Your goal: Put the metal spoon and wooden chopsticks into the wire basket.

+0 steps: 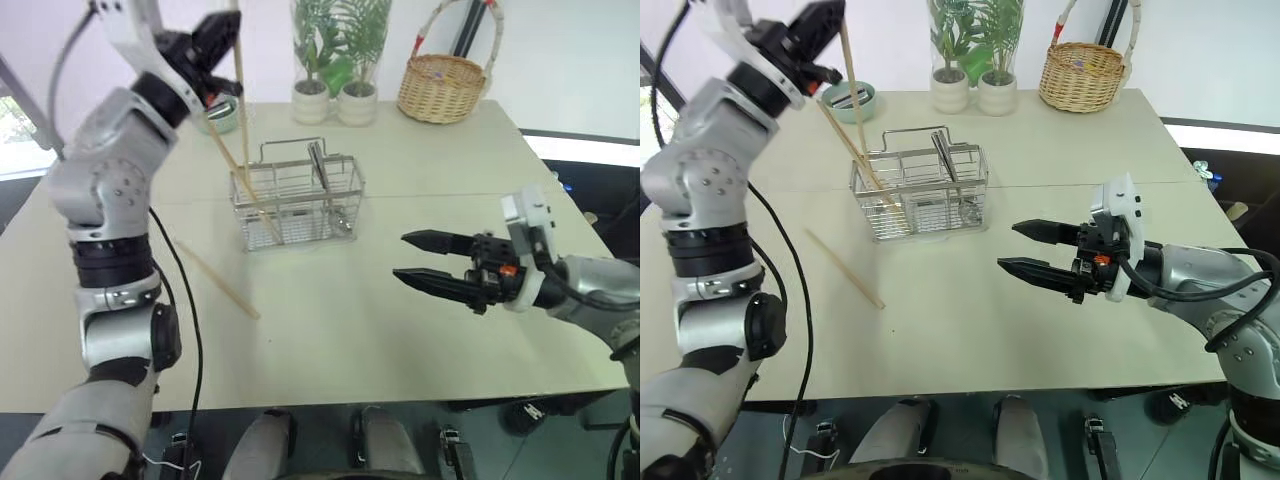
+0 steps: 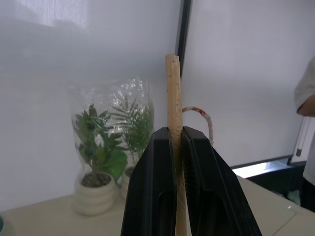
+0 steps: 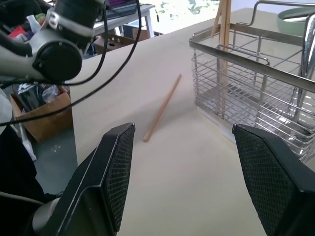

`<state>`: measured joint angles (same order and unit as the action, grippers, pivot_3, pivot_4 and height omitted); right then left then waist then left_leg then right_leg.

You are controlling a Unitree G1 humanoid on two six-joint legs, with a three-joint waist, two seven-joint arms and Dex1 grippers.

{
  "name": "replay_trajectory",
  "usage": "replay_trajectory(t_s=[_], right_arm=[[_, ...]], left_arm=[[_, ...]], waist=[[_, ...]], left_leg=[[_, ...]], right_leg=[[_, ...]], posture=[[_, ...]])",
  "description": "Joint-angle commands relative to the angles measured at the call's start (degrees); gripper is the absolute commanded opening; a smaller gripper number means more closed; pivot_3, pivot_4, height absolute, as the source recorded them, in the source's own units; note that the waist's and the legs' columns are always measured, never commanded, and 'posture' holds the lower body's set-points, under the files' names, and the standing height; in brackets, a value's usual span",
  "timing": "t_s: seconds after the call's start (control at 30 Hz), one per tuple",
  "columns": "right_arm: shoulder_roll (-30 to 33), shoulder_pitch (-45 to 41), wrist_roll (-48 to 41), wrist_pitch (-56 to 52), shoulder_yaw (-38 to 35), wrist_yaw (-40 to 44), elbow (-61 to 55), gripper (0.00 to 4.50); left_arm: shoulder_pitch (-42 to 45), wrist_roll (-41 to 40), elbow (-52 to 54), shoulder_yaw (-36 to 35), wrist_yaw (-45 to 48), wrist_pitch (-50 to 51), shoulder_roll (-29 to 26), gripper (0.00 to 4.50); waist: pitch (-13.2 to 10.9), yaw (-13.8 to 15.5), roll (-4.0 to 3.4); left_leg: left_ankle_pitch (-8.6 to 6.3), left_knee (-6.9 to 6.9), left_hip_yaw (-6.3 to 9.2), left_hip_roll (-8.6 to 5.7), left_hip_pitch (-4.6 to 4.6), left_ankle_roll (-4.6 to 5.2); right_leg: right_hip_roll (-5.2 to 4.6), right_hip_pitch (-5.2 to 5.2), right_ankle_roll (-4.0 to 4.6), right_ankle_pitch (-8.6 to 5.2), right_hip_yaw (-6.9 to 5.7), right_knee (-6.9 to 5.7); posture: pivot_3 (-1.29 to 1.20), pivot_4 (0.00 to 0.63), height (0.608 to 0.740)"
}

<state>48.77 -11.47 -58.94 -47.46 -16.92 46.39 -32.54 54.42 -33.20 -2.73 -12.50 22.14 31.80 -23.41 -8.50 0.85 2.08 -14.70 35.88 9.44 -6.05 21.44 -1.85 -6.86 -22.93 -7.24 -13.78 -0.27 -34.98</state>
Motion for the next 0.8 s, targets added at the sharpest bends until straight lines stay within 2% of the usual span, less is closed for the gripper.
replay_trajectory(t_s=[0.03,0.2,0.23,0.27,0.37,0.47,0.5,0.67,0.8], right_arm=[[0.43,-0.11,-1.80,0.66,-2.83,-1.22,-1.87,3.27],[0.60,0.16,-2.42,0.68,-3.31,-2.13,-1.95,3.27],[0.66,0.27,-2.44,0.69,-3.42,-2.15,-1.91,3.27],[0.70,0.24,-2.45,0.66,-3.42,-2.24,-1.83,3.27],[0.87,0.01,-2.59,0.54,-3.54,-2.29,-1.25,3.27],[0.94,-0.63,-2.62,0.49,-3.30,-2.36,-0.30,3.27],[0.89,-0.94,-2.44,0.54,-2.99,-2.32,0.09,3.27],[0.43,-2.64,-1.27,0.81,-1.08,-1.92,1.60,3.27],[-0.18,-3.68,-0.28,1.25,0.47,-1.07,2.71,3.27]], left_arm=[[-2.44,2.86,1.87,1.43,0.26,-4.53,1.37,0.04],[-7.03,4.53,2.64,1.70,-1.75,-7.20,5.09,0.04],[-7.71,4.28,3.12,1.48,-2.27,-7.08,5.84,0.82],[-8.14,4.02,3.60,1.33,-2.55,-6.85,6.27,1.14],[-8.68,3.28,5.38,0.92,-3.15,-5.79,6.52,2.55],[-8.67,2.05,7.09,0.00,-3.70,-4.09,5.76,4.21],[-8.53,1.77,7.87,-0.19,-3.87,-3.01,5.09,4.46],[-4.45,-0.71,12.27,-2.29,-7.27,4.25,1.37,4.46],[1.66,-2.21,14.11,-6.54,-16.77,13.44,-1.15,4.46]], waist=[[0.00,0.00,-0.01],[0.00,0.01,-0.01],[0.00,0.02,0.00],[0.00,0.02,0.00],[-0.01,0.00,0.00],[-0.01,-0.02,-0.01],[-0.01,-0.02,-0.01],[-0.03,-0.02,-0.01],[-0.06,0.01,0.02]], left_leg=[[-0.01,0.01,0.00,0.00,-0.01,0.01],[-0.02,0.03,0.02,0.00,0.00,0.03],[-0.02,0.04,0.01,0.00,-0.02,0.04],[-0.02,0.04,0.02,0.00,0.01,0.04],[-0.02,0.05,0.02,0.00,0.01,0.04],[-0.03,0.04,0.01,0.00,0.00,0.05],[-0.03,0.04,0.01,0.00,-0.01,0.05],[-0.03,0.04,0.02,0.01,-0.01,0.05],[-0.04,0.04,0.04,0.00,0.00,0.06]], right_leg=[[0.00,0.02,0.00,0.00,0.00,0.00],[0.00,0.05,0.00,-0.01,0.00,0.03],[0.00,0.06,0.00,-0.01,0.00,0.03],[0.00,0.05,0.00,-0.01,0.00,0.03],[0.00,0.05,0.00,-0.01,0.00,0.04],[0.00,0.06,0.00,-0.01,0.00,0.04],[0.00,0.06,0.00,-0.01,0.00,0.04],[0.03,0.05,-0.01,-0.01,-0.01,0.03],[0.03,0.06,-0.03,-0.02,-0.02,0.05]], posture=[[0.00,0.150,0.700],[0.00,0.150,0.700],[0.00,0.150,0.700],[0.00,0.150,0.700],[0.00,0.150,0.700],[0.00,0.150,0.700],[0.00,0.150,0.700],[0.00,0.150,0.700],[0.00,0.150,0.700]])
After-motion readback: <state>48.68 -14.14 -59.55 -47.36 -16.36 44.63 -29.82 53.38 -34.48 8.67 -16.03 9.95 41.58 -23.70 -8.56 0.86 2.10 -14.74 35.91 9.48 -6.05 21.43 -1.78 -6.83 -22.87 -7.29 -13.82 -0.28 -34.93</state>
